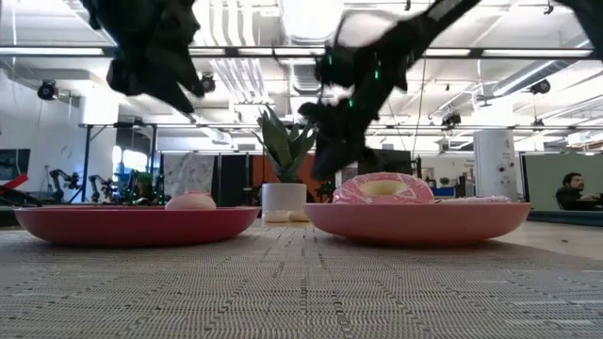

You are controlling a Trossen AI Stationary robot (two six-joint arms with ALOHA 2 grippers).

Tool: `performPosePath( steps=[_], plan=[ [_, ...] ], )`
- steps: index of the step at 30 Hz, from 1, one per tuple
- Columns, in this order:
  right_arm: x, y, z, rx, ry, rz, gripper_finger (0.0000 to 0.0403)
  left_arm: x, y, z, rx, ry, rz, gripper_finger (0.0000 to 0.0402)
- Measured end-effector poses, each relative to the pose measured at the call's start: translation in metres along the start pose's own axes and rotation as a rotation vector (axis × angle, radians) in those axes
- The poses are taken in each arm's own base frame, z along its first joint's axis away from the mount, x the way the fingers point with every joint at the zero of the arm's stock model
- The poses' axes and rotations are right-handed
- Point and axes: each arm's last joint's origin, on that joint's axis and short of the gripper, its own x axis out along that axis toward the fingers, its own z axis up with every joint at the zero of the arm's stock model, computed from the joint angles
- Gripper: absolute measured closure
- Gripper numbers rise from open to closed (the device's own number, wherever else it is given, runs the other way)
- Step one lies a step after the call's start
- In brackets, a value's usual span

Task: Pick & Place donuts
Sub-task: Put the small yellow donut on the pink plate

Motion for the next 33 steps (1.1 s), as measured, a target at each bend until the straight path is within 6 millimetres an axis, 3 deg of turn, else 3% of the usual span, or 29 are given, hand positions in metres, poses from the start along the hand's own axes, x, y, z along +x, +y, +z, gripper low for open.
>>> performPosePath(
  steps=[5,10,15,21,27,33],
  plan=[
    [0.025,-0.033,0.006,0.161,0.041,-0.021,0.0272,-0.018,0.004,0.006,-0.05,-0.081,-0.027,0.0248],
    [0.04,-0.03,0.02,0.217,-0.003,-0.024,0.0225,-0.023,0.007,0.007,-0.051,-0.118,-0.015,0.0248],
    [0.039,-0.028,0.033,0.227,-0.047,-0.13,0.0205,-0.022,0.007,0.007,-0.049,-0.119,-0.011,0.0248],
    [0.047,-0.029,0.043,0.218,-0.035,-0.143,0.0212,-0.022,0.007,0.007,-0.017,-0.124,0.003,0.0248],
    [0.067,-0.034,0.039,0.239,0.027,-0.183,0.0225,-0.022,0.007,0.007,-0.015,-0.133,0.012,0.0248],
    [0.067,-0.033,0.045,0.237,0.013,-0.2,0.0269,-0.022,0.007,0.007,-0.022,-0.135,0.013,0.0248]
  ],
)
